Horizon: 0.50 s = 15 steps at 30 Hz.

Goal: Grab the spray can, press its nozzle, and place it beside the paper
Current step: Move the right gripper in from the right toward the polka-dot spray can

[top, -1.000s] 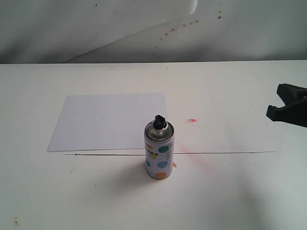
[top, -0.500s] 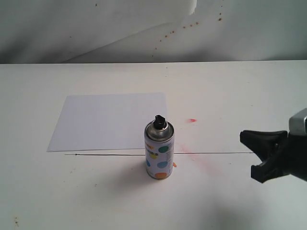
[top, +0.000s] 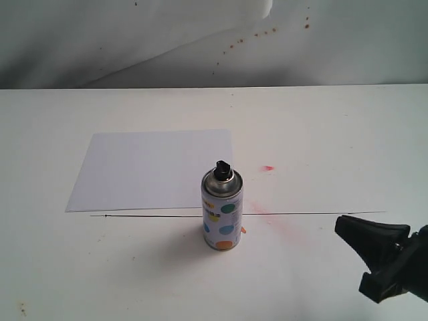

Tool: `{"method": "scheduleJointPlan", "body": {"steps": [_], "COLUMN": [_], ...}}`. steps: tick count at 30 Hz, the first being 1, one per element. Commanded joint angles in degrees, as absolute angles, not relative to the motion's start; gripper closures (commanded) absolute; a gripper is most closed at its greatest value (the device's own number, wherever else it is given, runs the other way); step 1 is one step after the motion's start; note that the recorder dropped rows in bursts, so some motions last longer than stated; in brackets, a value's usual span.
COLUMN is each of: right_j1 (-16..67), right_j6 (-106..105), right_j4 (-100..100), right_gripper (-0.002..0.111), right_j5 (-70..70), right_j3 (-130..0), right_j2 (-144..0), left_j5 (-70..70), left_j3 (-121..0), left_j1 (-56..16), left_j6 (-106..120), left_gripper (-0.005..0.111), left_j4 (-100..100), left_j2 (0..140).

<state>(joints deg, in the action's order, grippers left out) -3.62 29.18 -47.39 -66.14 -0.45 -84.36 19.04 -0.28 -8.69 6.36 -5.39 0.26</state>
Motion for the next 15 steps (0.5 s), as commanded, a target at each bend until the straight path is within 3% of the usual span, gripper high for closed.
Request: {"method": "scheduleJointPlan", "body": {"steps": [1, 5, 8, 12, 15], "right_j1": [-3.9, -3.9, -3.9, -3.9, -3.9], "right_j6": [28.4, 28.4, 26.7, 25.3, 25.8], "right_j4": [-57.0, -58.7, -58.5, -55.6, -53.6], "right_gripper": [0.108, 0.098, 0.077, 0.039, 0.02], "right_j5": [-67.0, -65.2, -65.0, -64.4, -63.7], "right_j3": [0.0, 0.0, -0.1, -0.1, -0.1], "right_j2": [-84.4, -84.4, -84.4, -84.4, -84.4], "left_j5": [18.2, 18.2, 18.2, 18.2, 18.2], "left_j3": [0.0, 0.0, 0.0, 0.0, 0.0], "left_j1": [-8.6, -8.6, -8.6, -8.6, -8.6], "left_j6": [6.2, 6.2, 6.2, 6.2, 6.2], "left_gripper": [0.107, 0.107, 0.107, 0.107, 0.107], "left_j4": [-5.4, -5.4, -5.4, -5.4, -5.4], "left_j2": [0.0, 0.0, 0.0, 0.0, 0.0]}}
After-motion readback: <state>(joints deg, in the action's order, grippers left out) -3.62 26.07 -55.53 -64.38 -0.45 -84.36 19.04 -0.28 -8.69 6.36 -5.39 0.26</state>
